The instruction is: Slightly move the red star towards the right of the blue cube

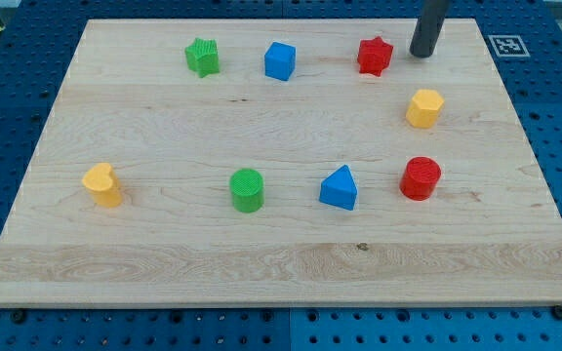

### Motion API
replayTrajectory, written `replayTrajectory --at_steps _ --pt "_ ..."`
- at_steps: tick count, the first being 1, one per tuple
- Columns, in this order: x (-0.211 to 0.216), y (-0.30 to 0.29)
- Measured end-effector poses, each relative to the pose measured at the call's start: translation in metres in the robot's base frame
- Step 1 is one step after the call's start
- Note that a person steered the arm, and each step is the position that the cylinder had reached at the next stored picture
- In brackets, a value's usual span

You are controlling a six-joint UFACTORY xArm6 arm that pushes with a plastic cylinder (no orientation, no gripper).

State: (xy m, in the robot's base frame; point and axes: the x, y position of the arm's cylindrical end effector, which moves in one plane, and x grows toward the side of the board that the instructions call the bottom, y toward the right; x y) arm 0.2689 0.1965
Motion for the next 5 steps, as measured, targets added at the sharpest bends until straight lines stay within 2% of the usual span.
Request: replayTrajectory --at_steps 5 --pt "0.004 -0.03"
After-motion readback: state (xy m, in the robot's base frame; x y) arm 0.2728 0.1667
